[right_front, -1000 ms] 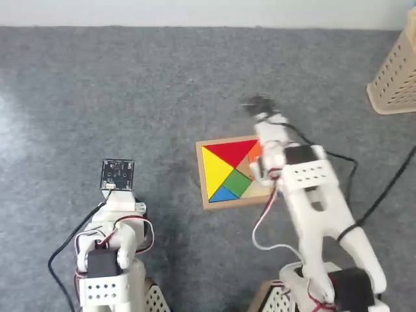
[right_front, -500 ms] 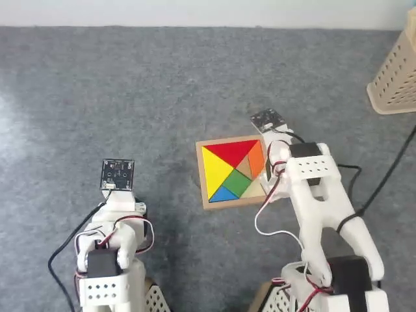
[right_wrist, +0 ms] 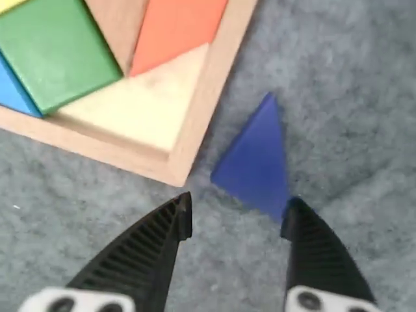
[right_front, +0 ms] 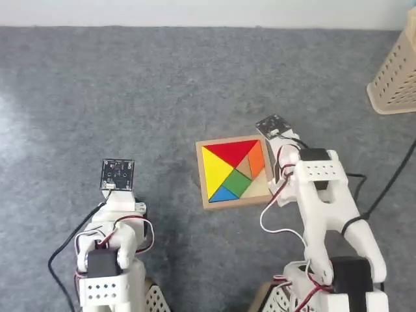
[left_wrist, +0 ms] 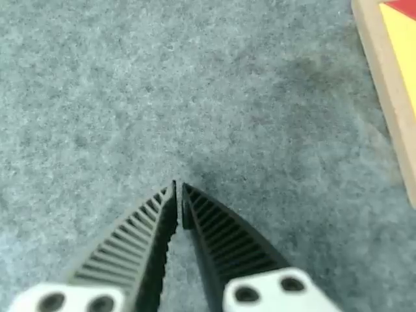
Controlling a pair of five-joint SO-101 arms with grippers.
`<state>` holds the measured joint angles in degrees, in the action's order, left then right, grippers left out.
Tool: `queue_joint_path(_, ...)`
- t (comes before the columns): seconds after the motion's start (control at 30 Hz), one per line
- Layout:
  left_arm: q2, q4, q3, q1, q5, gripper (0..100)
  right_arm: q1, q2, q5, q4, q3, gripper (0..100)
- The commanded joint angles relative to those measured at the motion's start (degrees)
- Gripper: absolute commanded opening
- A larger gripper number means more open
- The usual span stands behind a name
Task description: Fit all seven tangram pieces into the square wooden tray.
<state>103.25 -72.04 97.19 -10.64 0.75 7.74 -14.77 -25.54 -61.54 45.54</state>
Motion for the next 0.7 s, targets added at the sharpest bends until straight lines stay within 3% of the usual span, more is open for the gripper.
queue_joint_path(0.0,0.88,-0.18,-0.66,0.35,-0.44,1,-0.4,-0.31,-1.23,1.71,-0.26,25.1)
queue_joint_path(0.67,0.88,-0.18,-0.66,0.35,-0.44,1,-1.36,17.89,-2.99,4.44,-10.73,24.7)
